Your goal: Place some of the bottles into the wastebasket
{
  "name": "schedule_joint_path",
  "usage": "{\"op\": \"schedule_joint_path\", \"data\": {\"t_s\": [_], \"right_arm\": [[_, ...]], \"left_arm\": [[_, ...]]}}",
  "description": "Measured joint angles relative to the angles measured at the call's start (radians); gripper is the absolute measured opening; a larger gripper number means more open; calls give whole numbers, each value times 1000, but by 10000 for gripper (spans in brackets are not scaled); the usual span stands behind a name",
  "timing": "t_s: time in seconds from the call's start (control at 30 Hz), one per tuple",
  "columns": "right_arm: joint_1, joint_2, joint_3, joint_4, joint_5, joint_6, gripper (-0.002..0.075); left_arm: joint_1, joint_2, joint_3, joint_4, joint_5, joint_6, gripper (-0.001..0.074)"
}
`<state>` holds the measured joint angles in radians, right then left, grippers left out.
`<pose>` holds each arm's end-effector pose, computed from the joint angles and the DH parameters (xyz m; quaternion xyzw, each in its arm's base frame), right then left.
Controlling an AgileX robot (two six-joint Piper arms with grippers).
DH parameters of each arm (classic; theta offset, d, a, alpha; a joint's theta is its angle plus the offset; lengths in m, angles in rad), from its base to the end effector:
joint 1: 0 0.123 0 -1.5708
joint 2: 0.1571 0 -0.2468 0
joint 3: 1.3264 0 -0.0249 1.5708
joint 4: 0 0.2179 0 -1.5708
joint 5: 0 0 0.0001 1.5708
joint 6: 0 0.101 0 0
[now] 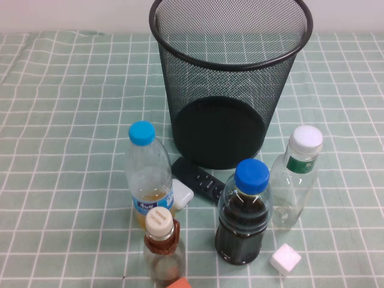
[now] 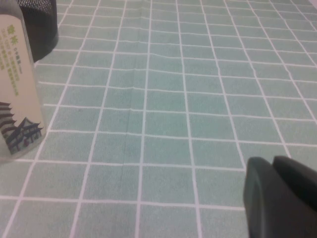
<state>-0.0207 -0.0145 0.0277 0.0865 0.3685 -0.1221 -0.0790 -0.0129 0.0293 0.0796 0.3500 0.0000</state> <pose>0.0678 0.0017 0.1698 -0.0176 0.8026 -0.0060 0.5963 0.0684 -0.0026 0.1709 0.0531 0.7965 0.0096 0.6022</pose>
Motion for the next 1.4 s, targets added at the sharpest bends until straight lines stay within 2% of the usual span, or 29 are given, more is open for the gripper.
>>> {"op": "schedule_joint_path", "data": {"t_s": [0.3, 0.9, 1.07, 1.27, 1.4], "right_arm": [[0, 0, 0, 0, 0, 0, -7], [0, 0, 0, 0, 0, 0, -7], [0, 0, 0, 0, 0, 0, -7], [0, 0, 0, 0, 0, 0, -7], [0, 0, 0, 0, 0, 0, -7]], "left_arm": [[0, 0, 0, 117, 4, 0, -6], [0, 0, 0, 110, -10, -53, -6], [0, 0, 0, -33, -45, -70, -6], [0, 0, 0, -320, -158, -220, -6], [0, 0, 0, -397, -250, -247, -6]]}}
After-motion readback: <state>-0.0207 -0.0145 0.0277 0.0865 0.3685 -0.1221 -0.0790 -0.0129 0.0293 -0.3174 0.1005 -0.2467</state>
